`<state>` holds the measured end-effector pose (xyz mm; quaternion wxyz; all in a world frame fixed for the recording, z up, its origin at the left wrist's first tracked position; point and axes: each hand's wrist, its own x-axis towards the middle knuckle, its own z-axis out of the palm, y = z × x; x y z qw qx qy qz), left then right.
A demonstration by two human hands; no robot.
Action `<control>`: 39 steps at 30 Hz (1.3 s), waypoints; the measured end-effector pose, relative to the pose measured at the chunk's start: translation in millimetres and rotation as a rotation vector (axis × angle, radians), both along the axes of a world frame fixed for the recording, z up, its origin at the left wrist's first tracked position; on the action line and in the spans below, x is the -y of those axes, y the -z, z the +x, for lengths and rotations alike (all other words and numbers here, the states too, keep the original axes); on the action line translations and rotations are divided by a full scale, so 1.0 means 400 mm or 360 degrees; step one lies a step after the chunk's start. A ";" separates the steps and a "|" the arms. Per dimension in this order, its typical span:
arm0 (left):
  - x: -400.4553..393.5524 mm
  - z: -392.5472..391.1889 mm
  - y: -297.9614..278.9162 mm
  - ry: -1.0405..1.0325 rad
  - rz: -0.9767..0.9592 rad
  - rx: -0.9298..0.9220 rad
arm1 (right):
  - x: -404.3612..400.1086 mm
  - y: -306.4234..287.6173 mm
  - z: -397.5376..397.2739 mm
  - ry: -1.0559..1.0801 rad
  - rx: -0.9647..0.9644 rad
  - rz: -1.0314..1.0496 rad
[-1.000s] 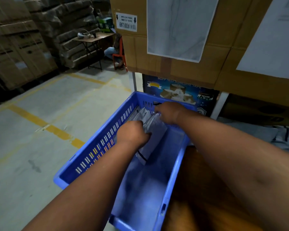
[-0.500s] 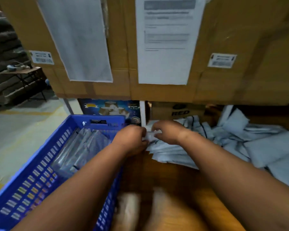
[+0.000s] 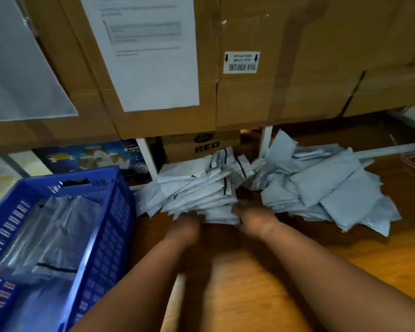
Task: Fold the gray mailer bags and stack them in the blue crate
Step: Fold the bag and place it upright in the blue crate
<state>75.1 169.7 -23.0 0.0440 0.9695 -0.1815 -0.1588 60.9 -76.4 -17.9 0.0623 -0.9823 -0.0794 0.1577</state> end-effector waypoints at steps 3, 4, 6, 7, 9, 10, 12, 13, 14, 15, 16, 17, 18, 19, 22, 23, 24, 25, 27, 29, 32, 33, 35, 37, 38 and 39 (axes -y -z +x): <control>0.003 0.010 0.048 0.0000 0.0055 0.0057 | -0.023 0.046 0.019 0.0028 -0.0025 0.0050; 0.005 0.010 0.054 -0.0001 0.0052 0.0095 | -0.032 0.055 0.027 0.0035 -0.0021 0.0051; 0.003 0.018 0.067 -0.0022 0.0046 0.0155 | -0.049 0.072 0.047 0.0019 -0.0015 0.0024; -0.001 0.024 0.072 -0.0032 0.0055 0.0172 | -0.056 0.081 0.057 0.0014 0.0000 0.0017; -0.008 0.037 0.079 -0.0017 0.0090 0.0206 | -0.066 0.096 0.070 0.0032 0.0070 0.0020; -0.012 0.044 0.080 -0.0008 0.0105 0.0209 | -0.068 0.102 0.071 0.0034 0.0114 0.0016; -0.017 0.055 0.079 -0.0022 0.0099 0.0213 | -0.066 0.105 0.065 0.0034 0.0204 0.0050; -0.020 0.058 0.077 -0.0027 0.0086 0.0237 | -0.062 0.105 0.057 0.0030 0.0246 0.0084; -0.022 0.058 0.074 -0.0028 0.0073 0.0274 | -0.058 0.103 0.045 0.0018 0.0295 0.0116; -0.024 0.054 0.070 -0.0020 0.0067 0.0317 | -0.050 0.097 0.029 0.0005 0.0338 0.0145; -0.025 0.043 0.063 0.0000 0.0066 0.0368 | -0.041 0.089 0.011 0.0001 0.0372 0.0175; -0.025 0.027 0.058 0.0034 0.0063 0.0437 | -0.030 0.081 -0.011 0.0013 0.0400 0.0212; -0.024 0.004 0.051 0.0069 0.0044 0.0516 | -0.017 0.069 -0.037 0.0041 0.0419 0.0269; -0.023 -0.025 0.044 0.0095 -0.0001 0.0593 | -0.002 0.059 -0.064 0.0078 0.0433 0.0342; -0.014 -0.115 0.035 0.0085 -0.0311 0.0744 | 0.052 0.032 -0.152 0.0152 0.0457 0.0552; -0.008 -0.140 0.035 0.0067 -0.0422 0.0769 | 0.072 0.030 -0.179 0.0169 0.0471 0.0609; 0.000 -0.164 0.033 0.0044 -0.0519 0.0770 | 0.091 0.029 -0.205 0.0198 0.0476 0.0680; 0.010 -0.185 0.033 0.0016 -0.0609 0.0760 | 0.111 0.029 -0.228 0.0238 0.0468 0.0762; 0.035 -0.225 0.029 -0.0078 -0.0800 0.0687 | 0.145 0.030 -0.265 0.0321 0.0434 0.0922; 0.067 -0.264 0.029 -0.0205 -0.1026 0.0534 | 0.171 0.033 -0.290 0.0481 0.0417 0.1098; 0.123 -0.317 0.023 -0.0552 -0.1228 0.0296 | 0.214 0.057 -0.306 0.0754 0.0479 0.1348; 0.138 -0.332 0.026 -0.0685 -0.1250 0.0228 | 0.229 0.067 -0.311 0.0809 0.0471 0.1390; 0.158 -0.371 0.041 -0.0852 -0.1318 0.0075 | 0.252 0.082 -0.328 0.0881 0.0373 0.1530; 0.173 -0.419 0.064 -0.0919 -0.1375 -0.0050 | 0.267 0.089 -0.351 0.0927 0.0273 0.1680; 0.179 -0.448 0.077 -0.0913 -0.1329 -0.0042 | 0.274 0.093 -0.362 0.0934 0.0236 0.1703; 0.184 -0.478 0.088 -0.0876 -0.1224 0.0011 | 0.280 0.106 -0.370 0.0939 0.0210 0.1682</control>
